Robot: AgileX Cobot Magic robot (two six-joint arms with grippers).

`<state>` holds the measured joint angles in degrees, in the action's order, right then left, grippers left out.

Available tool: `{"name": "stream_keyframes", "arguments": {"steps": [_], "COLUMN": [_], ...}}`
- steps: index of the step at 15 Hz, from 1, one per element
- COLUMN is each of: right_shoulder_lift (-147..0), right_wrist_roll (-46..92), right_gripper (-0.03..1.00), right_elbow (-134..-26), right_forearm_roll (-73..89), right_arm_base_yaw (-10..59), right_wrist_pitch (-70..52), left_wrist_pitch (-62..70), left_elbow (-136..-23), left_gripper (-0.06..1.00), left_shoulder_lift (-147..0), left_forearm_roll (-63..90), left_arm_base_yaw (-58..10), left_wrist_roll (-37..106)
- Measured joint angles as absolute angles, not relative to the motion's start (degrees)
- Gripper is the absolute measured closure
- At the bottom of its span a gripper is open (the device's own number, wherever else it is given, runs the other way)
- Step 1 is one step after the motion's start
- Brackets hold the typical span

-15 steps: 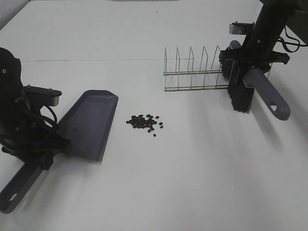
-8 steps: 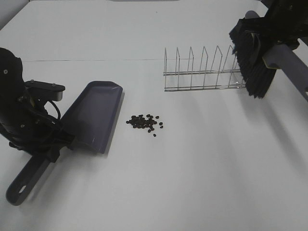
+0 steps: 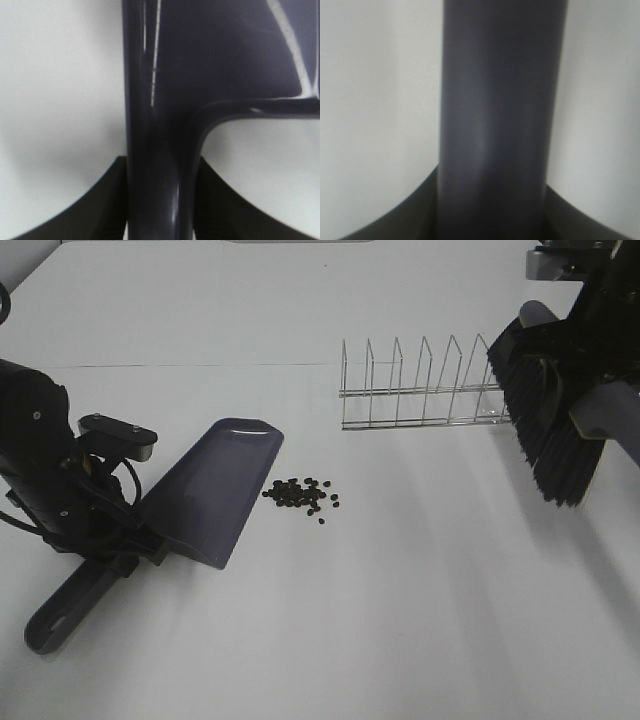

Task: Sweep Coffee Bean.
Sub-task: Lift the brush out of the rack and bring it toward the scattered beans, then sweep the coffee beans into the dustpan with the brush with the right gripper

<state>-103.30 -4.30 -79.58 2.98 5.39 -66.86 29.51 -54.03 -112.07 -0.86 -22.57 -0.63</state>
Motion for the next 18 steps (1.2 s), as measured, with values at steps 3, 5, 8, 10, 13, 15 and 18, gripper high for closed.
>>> {"name": "stream_keyframes", "arguments": {"steps": [3, 5, 8, 10, 13, 15, 18], "right_shoulder_lift": [-105.6, -109.78, -114.42, -115.05, -116.83, -119.69, -123.99], "right_wrist_roll": [-10.94, -12.72, -14.67, -16.39, -19.31, -20.57, -20.63], "right_gripper": [0.69, 0.69, 0.69, 0.69, 0.69, 0.69, 0.69], "right_elbow": [-79.07, -79.18, -80.27, -80.39, -80.5, -81.76, -88.29], "right_forearm_roll": [-6.07, -7.56, -9.63, -10.37, -12.55, -15.87, -16.5], "right_arm_base_yaw": [13.06, 14.21, 15.18, 16.39, 19.82, 22.52, 25.32], "right_wrist_pitch": [-64.69, -64.63, -64.46, -63.14, -61.48, -61.82, -63.77], "left_wrist_pitch": [29.28, 29.28, 31.86, 33.29, 34.09, 34.26, 35.12], "left_elbow": [-54.55, -54.55, -56.09, -57.07, -57.64, -57.64, -57.75], "left_gripper": [0.64, 0.64, 0.64, 0.64, 0.64, 0.64, 0.64], "left_shoulder_lift": [-112.76, -112.76, -113.04, -113.39, -113.62, -113.62, -113.96], "left_forearm_roll": [-0.4, -0.4, -0.4, -0.4, -0.4, -0.46, -0.46], "left_arm_base_yaw": [-22.57, -22.57, -22.57, -22.57, -22.57, -22.57, -22.57], "left_wrist_roll": [1.72, 1.78, -0.46, -1.43, -1.66, -1.83, -2.01]}}
